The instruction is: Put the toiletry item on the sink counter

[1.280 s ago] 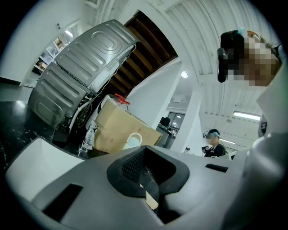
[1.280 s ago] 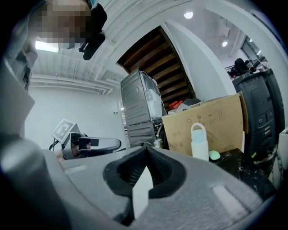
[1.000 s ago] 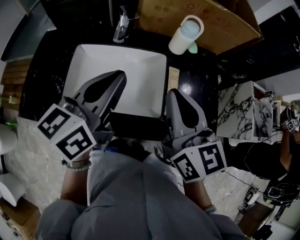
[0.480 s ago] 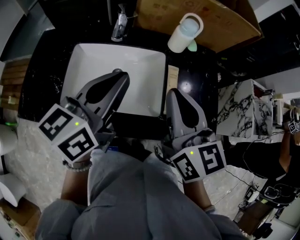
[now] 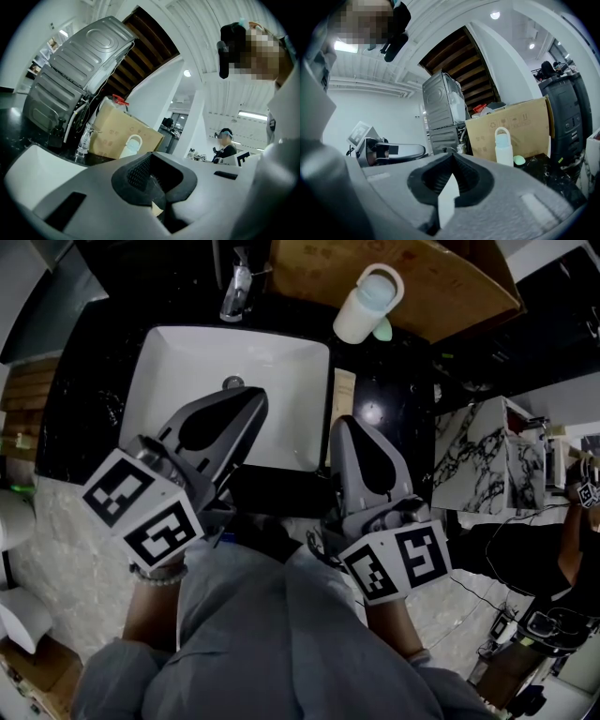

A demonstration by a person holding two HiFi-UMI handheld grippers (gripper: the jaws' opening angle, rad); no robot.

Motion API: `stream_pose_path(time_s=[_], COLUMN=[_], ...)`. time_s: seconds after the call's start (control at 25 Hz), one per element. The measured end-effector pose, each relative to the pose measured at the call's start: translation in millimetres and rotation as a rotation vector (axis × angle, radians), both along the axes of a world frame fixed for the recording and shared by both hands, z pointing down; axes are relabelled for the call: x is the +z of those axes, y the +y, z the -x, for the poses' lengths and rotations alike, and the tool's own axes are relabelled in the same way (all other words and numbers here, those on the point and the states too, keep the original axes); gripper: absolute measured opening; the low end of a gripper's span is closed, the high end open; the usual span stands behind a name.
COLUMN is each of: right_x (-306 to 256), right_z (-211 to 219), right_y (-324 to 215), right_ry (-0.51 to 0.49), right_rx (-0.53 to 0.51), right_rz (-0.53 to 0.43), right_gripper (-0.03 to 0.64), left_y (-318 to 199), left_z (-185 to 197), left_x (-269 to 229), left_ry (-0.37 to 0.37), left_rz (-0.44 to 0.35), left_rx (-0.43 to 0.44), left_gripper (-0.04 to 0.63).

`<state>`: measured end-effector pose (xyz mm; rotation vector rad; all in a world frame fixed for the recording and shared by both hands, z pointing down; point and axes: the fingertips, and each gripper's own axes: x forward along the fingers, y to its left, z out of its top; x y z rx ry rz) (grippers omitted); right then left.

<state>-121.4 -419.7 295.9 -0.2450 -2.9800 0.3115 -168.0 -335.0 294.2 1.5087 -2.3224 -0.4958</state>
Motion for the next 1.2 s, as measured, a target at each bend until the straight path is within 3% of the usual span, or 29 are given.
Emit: stream_pose_path(time_s=[1.2], right_x=[4], right_z=[3], right_y=[11], right_ry=[0.012], right_rx=[-0.043], right_rz=[-0.014], right_gripper=[-0.002], left_y=[7], left_z=[-3], left_x=[5], left_ry=[0.009], left_rz=[0.011], left_rx=[-0.007], left_gripper=[0.005])
